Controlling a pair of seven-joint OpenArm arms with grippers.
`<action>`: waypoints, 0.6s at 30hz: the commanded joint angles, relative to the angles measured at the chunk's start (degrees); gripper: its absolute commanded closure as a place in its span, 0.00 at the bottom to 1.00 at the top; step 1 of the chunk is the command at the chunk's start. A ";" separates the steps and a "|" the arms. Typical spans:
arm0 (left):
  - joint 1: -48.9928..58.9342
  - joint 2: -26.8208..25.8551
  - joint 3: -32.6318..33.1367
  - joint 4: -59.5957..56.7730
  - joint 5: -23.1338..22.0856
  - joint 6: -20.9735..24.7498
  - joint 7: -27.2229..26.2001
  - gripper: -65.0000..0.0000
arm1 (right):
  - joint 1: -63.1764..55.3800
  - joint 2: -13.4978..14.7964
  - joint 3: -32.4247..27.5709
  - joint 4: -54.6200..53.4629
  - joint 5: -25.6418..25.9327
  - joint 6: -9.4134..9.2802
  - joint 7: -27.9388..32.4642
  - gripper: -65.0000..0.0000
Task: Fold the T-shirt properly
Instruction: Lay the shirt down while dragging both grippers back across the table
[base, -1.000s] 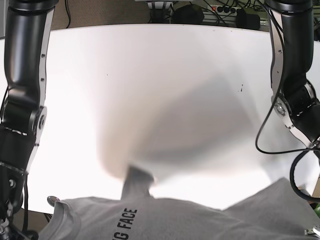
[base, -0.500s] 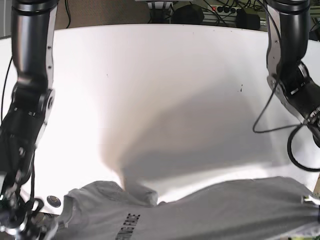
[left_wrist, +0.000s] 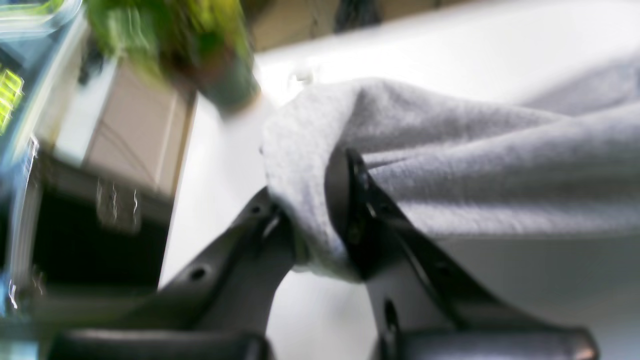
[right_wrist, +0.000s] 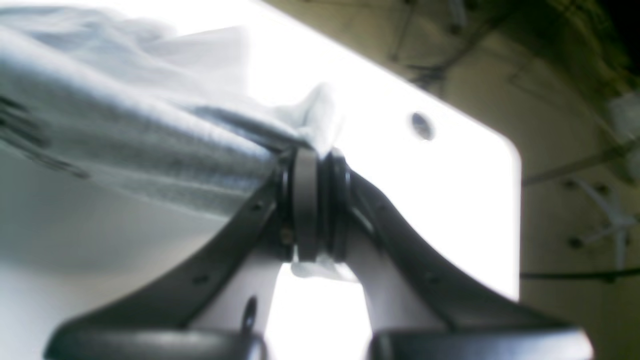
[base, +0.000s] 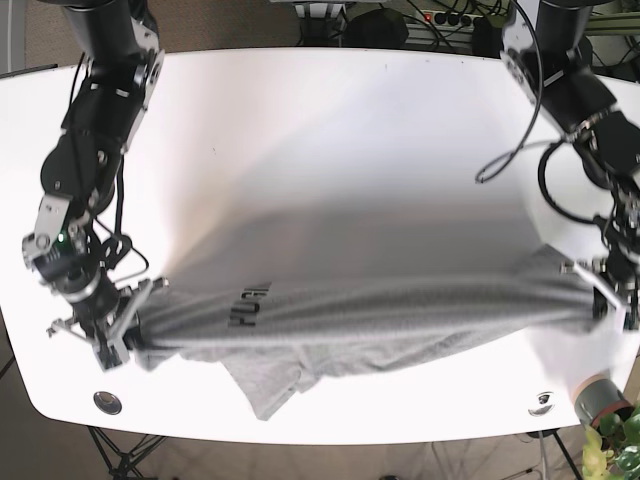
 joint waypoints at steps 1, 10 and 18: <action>1.36 0.43 -1.05 3.05 -0.27 0.28 -1.87 1.00 | -2.68 0.75 2.80 2.62 -1.22 -0.86 0.78 0.97; 12.09 1.31 -5.18 4.28 -0.36 -3.94 -1.87 1.00 | -14.72 -2.42 5.96 7.28 -1.22 -0.86 0.78 0.97; 18.07 1.31 -8.52 4.11 -0.36 -4.12 -1.87 1.00 | -23.16 -5.49 9.04 9.74 -1.22 -0.86 0.78 0.97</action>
